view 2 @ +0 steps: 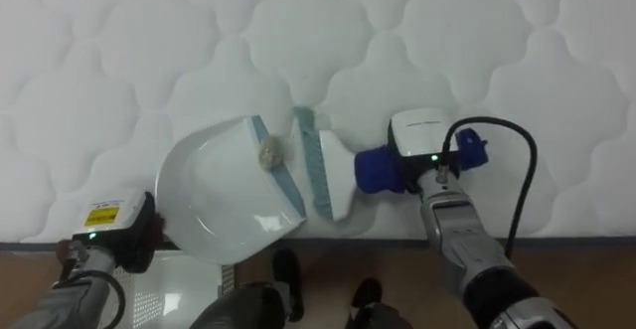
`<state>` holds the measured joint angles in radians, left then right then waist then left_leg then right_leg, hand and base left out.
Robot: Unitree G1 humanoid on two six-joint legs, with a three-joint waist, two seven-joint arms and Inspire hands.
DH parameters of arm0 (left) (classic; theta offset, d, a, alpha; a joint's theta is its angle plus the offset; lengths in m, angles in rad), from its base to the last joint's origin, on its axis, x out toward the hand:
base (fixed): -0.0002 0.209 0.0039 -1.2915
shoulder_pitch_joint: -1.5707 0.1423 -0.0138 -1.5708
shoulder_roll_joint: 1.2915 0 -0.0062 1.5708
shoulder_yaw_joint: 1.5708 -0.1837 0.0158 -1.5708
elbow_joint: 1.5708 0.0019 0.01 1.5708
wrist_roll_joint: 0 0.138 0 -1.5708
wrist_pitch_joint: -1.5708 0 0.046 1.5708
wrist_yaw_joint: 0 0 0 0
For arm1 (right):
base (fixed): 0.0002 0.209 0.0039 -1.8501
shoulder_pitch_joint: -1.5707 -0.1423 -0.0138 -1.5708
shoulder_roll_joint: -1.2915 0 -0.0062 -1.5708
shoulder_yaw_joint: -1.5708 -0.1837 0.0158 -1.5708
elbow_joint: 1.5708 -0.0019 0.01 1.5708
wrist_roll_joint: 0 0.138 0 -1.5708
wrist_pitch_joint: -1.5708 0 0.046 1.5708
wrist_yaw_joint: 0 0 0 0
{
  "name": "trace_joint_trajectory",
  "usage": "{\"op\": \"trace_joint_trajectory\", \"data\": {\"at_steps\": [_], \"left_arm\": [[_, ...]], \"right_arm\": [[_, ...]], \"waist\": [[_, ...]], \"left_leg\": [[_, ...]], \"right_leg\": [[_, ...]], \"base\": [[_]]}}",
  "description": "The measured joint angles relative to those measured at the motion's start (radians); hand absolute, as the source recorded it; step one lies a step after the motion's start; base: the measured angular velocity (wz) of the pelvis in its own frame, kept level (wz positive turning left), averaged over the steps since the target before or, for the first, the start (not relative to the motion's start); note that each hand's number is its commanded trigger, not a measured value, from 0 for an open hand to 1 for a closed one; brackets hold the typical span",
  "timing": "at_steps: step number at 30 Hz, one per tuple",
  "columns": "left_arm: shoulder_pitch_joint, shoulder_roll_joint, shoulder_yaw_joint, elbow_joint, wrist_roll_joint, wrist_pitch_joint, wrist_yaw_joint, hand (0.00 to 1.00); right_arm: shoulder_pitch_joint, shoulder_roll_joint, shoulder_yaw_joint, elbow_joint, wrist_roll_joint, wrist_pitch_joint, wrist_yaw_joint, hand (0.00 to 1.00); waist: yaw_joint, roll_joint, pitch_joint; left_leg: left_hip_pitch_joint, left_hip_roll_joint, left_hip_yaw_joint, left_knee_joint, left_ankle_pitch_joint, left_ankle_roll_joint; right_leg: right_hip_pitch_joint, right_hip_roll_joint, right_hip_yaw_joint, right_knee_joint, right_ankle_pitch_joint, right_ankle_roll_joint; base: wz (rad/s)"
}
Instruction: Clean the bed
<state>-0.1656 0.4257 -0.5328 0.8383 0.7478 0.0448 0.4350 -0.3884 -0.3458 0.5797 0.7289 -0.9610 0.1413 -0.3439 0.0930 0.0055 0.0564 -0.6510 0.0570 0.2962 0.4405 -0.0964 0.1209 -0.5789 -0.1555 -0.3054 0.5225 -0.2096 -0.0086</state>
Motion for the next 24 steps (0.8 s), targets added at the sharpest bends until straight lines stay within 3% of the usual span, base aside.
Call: {"op": "trace_joint_trajectory", "data": {"at_steps": [9, 15, 24], "left_arm": [[0.001, -0.001, -0.003, 0.011, -0.002, -0.01, 0.026, 1.0], [0.001, -0.011, -0.006, 0.029, -0.003, -0.025, 0.042, 1.0], [0.005, -0.025, -0.03, 0.033, -0.01, -0.054, 0.033, 1.0]], "right_arm": [[0.028, 0.0, 0.046, -0.098, -0.03, -0.024, 0.046, 1.0], [0.046, 0.007, 0.109, -0.182, -0.009, -0.078, 0.121, 1.0], [0.059, 0.033, 0.107, -0.2, 0.062, -0.136, 0.21, 1.0]], "waist": [[0.0, 0.0, 0.0], [0.01, 0.003, -0.0017], [0.03, 0.01, -0.0059]], "left_leg": [[-0.001, -0.001, 0.0, 0.002, 0.0, 0.0], [-0.004, 0.001, -0.005, 0.02, -0.009, 0.0], [-0.019, -0.014, -0.029, 0.049, -0.02, 0.004]], "right_leg": [[-0.002, -0.001, 0.0, 0.003, 0.0, 0.0], [0.001, -0.014, -0.014, 0.016, -0.01, -0.002], [-0.008, -0.027, -0.025, 0.056, -0.036, 0.007]], "base": [[0.0], [0.0], [0.1]]}}
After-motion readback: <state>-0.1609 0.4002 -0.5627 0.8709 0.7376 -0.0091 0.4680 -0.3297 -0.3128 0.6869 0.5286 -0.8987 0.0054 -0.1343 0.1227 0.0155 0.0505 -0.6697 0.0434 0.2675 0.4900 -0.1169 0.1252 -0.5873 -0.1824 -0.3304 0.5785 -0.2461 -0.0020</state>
